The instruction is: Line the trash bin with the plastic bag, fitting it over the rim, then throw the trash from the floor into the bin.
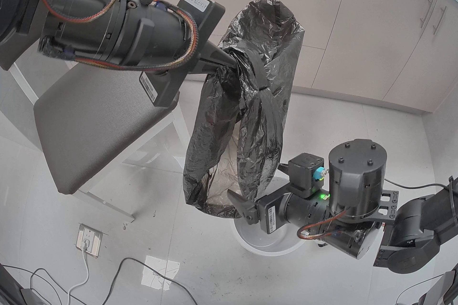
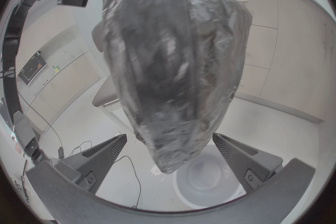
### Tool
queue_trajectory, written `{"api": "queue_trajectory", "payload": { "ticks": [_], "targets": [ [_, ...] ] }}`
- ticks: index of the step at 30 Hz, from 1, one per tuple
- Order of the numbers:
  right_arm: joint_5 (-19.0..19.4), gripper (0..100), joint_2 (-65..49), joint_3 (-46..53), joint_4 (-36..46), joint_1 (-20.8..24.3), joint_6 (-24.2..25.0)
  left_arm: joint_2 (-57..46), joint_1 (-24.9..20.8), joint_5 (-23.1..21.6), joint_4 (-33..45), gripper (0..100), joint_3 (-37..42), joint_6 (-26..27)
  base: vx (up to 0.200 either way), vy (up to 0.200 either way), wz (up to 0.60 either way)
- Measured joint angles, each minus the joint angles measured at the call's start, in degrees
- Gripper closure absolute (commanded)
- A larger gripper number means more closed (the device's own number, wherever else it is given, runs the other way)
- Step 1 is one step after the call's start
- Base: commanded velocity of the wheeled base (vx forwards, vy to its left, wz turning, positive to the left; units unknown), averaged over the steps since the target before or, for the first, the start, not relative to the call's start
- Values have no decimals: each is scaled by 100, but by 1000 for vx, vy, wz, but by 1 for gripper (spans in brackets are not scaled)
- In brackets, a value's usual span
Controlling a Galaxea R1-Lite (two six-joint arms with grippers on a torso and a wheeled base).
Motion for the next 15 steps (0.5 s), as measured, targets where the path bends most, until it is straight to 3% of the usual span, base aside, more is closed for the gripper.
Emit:
{"api": "queue_trajectory", "payload": {
  "ticks": [3,8,15],
  "targets": [
    [-84,0,72,35,0,126,0,2,0,1,-2,100,-4,0,0,0,0],
    [-635,0,361,45,-99,265,-2,0,9,1,0,100,-6,-2,0,0,0],
    [-859,0,766,13,-519,228,-22,-5,13,1,-2,100,-6,-7,0,0,0]
  ]
}}
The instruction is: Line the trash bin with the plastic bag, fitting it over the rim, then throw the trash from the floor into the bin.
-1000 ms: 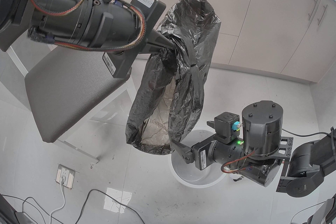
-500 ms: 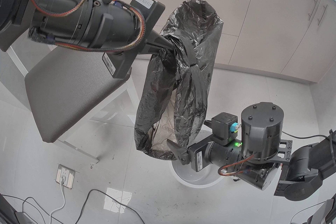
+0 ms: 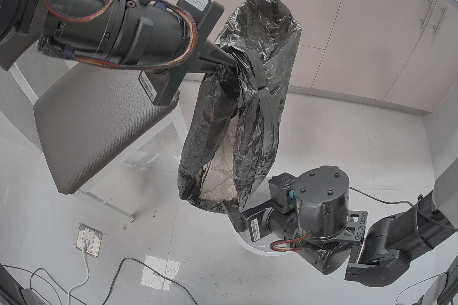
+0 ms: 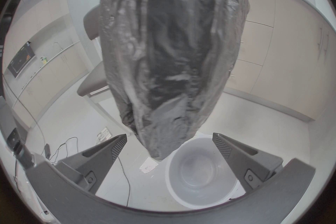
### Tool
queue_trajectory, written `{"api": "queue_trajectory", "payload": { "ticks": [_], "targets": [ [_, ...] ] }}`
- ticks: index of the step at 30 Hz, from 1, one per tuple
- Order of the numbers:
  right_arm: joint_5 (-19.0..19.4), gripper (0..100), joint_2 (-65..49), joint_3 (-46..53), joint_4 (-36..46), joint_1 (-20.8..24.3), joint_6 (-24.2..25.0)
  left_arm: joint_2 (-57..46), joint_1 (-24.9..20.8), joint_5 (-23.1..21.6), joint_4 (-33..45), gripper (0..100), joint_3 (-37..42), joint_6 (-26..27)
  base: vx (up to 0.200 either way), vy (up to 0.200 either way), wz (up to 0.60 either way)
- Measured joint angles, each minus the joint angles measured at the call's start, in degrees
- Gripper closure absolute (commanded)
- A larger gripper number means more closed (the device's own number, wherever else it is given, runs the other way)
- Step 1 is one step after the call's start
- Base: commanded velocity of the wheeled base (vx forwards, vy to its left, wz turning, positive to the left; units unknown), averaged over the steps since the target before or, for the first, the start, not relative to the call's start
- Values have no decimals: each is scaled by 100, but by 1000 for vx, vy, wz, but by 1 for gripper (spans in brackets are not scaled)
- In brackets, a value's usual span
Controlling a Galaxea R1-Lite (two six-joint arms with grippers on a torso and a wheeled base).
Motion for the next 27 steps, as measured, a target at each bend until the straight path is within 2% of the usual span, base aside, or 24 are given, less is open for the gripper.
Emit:
{"api": "queue_trajectory", "payload": {
  "ticks": [4,7,11,12,16,27],
  "targets": [
    [-233,0,138,-110,-22,-61,-7,2,4,0,0,100,-2,0,0,0,0],
    [-567,0,257,-201,-154,-77,0,2,4,5,0,100,-2,0,0,0,0],
    [-667,0,419,-272,-605,-74,-9,2,4,7,0,100,-2,-1,0,0,0],
    [-700,100,461,-280,-718,-74,-11,5,6,7,0,100,-2,-4,0,0,0],
    [-914,100,638,-308,-906,-77,-30,5,23,7,2,100,35,-11,0,0,0],
    [-930,100,568,-228,-914,-135,-40,5,30,10,-41,100,122,-6,0,0,0]
  ]
}}
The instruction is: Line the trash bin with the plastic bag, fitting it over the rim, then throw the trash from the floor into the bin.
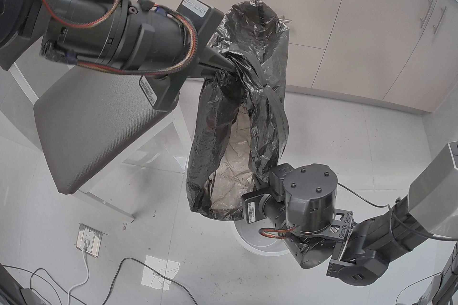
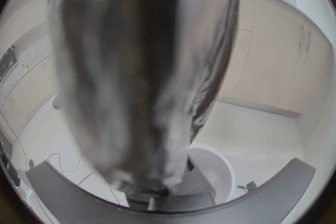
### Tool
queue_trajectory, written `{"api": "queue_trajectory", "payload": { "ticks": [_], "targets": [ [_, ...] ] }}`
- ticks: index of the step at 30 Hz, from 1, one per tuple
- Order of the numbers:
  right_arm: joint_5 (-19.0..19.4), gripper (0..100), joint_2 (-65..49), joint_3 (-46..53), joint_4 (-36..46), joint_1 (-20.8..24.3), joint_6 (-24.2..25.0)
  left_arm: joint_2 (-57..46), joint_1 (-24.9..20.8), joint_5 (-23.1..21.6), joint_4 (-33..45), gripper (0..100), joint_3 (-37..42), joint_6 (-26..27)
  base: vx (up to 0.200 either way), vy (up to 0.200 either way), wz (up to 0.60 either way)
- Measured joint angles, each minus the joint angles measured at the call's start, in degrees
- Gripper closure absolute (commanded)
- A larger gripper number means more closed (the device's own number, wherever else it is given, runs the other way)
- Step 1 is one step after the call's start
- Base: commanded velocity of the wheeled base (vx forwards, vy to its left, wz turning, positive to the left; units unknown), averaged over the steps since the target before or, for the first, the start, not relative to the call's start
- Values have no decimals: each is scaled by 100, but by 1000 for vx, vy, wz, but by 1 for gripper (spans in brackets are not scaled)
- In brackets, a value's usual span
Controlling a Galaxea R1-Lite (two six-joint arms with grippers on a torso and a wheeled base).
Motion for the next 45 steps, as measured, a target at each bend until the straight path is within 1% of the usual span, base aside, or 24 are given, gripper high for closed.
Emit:
{"api": "queue_trajectory", "payload": {
  "ticks": [7,11,13,17,20,22,23,24,27,30,33,34,36,39,41,45],
  "targets": [
    [11,100,-339,302,93,-9,-149,0,0,-21,-2,100,63,66,0,0,0],
    [51,100,-722,457,389,-57,-176,0,-11,-51,-2,100,157,205,0,0,0],
    [106,100,-953,501,772,-99,-149,0,-20,-84,-7,100,215,293,0,0,0],
    [424,100,-1513,490,2064,-197,95,2,-44,-273,-13,100,336,501,0,0,0],
    [859,100,-1919,323,3183,-319,471,2,-55,-514,-16,100,413,629,0,0,0],
    [1289,100,-2208,138,3895,-438,818,2,-63,-708,-16,100,455,699,0,0,0],
    [1490,100,-2306,52,4112,-492,947,2,-63,-769,-11,100,471,717,0,0,0],
    [1802,100,-2439,-67,4401,-573,1136,5,-66,-853,-11,100,490,739,0,0,0],
    [2910,100,-2781,-472,5209,-873,1710,5,-71,-1091,-5,100,553,794,0,0,0],
    [4047,100,-3082,-902,5956,-1287,2306,5,-74,-1403,9,100,628,842,0,0,0],
    [4786,100,-3329,-1224,6521,-1709,2829,11,-77,-1765,15,100,741,884,0,0,0],
    [4947,100,-3410,-1312,6661,-1846,2983,20,-79,-1886,20,100,798,898,0,0,0],
    [5085,100,-3541,-1419,6817,-2039,3159,48,-85,-2022,15,100,887,914,0,0,0],
    [5103,100,-3685,-1521,6918,-2160,3413,124,-85,-2063,4,100,997,953,0,0,0],
    [5107,100,-3743,-1588,7149,-2183,3479,177,-94,-2075,0,100,1045,976,0,0,0],
    [5115,100,-3803,-1731,7970,-2204,3550,273,-162,-2200,-2,100,1133,1005,0,0,0]
  ]
}}
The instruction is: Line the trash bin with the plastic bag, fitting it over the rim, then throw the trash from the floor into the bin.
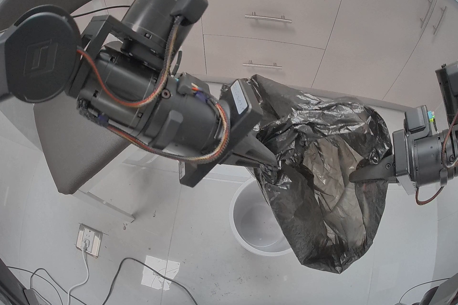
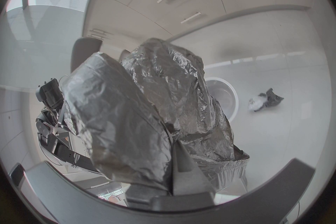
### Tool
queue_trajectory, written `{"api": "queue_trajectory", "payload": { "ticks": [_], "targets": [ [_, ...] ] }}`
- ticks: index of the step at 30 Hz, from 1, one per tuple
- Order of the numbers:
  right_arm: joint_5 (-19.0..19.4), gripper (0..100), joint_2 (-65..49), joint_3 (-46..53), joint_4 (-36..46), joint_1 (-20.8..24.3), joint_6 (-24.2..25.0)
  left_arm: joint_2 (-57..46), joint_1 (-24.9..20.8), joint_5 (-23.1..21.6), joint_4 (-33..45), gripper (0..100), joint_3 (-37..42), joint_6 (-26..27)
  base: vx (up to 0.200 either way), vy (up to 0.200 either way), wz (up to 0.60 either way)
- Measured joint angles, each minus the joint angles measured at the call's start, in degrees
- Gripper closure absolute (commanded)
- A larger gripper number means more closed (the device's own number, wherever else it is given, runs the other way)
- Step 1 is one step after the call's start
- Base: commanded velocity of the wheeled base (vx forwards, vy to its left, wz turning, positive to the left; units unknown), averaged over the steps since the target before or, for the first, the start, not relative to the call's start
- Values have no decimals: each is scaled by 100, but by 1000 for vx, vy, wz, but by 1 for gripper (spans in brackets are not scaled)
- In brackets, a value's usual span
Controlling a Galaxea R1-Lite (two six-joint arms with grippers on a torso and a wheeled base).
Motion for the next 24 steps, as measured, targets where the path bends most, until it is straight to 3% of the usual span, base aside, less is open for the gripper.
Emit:
{"api": "queue_trajectory", "payload": {
  "ticks": [11,24],
  "targets": [
    [128,100,-96,444,308,24,150,144,-358,-119,-11,100,471,5,0,0,0],
    [161,100,-267,1146,700,29,208,441,-427,-137,-263,100,769,17,0,0,0]
  ]
}}
